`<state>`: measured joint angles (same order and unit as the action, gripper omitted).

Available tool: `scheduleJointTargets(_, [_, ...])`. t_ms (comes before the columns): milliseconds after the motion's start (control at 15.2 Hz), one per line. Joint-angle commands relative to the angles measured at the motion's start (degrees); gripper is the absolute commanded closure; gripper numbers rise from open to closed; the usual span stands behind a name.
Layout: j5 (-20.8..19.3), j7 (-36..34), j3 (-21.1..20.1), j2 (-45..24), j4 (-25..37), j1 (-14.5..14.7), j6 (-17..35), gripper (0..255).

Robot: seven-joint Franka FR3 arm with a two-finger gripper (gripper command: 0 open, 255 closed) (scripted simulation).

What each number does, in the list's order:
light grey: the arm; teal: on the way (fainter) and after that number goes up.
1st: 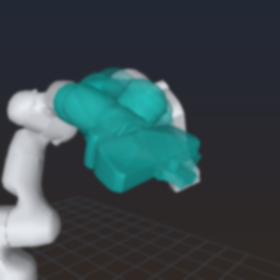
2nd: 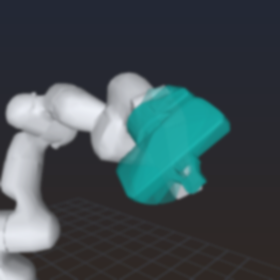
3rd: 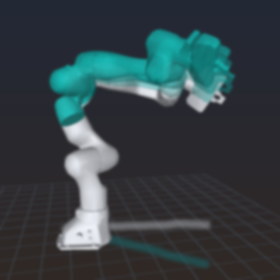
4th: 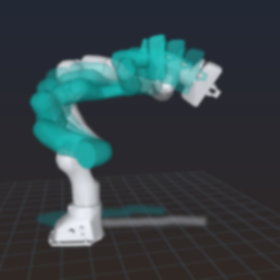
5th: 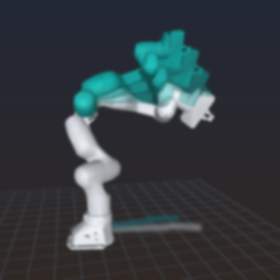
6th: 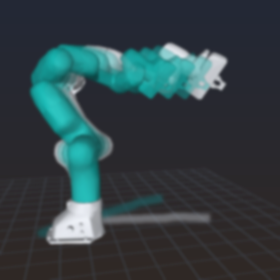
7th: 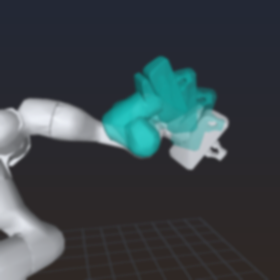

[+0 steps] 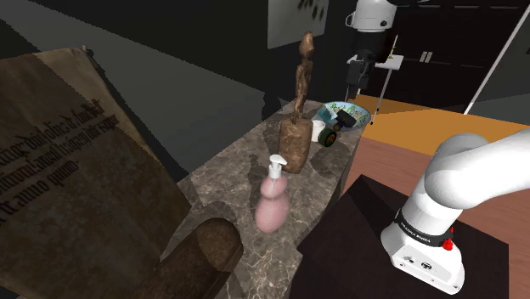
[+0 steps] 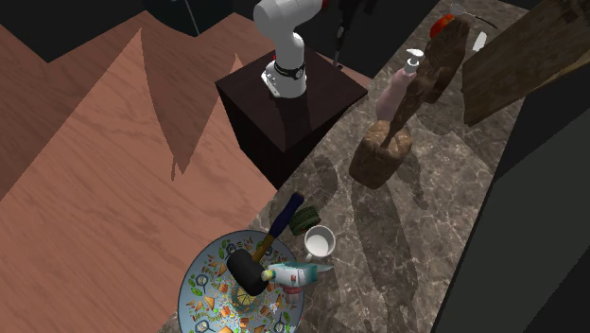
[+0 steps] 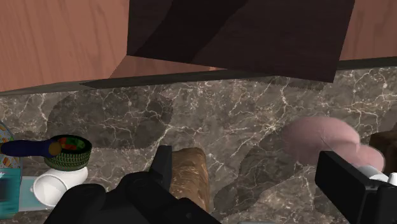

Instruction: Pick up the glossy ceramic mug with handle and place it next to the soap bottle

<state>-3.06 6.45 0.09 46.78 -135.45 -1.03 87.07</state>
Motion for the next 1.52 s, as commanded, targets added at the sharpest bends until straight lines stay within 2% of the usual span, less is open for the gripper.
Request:
scheduleJointTargets(0, [0.0,0.0,0.0,0.0,0.0,0.0,0.0,0])
scheduleJointTargets(462, [-4.3,7.3,6.4,-7.5,-3.7,-1.4,11.6,0])
scheduleJointTargets(858, [-6.7,13.4,11.7,-16.9,-3.6,-2.3,21.6,0])
scheduleJointTargets(1188, [-6.9,18.7,15.9,-26.6,-1.3,-2.6,29.4,0])
scheduleJointTargets(1452, [-5.5,23.5,18.8,-35.2,2.0,-2.6,34.9,0])
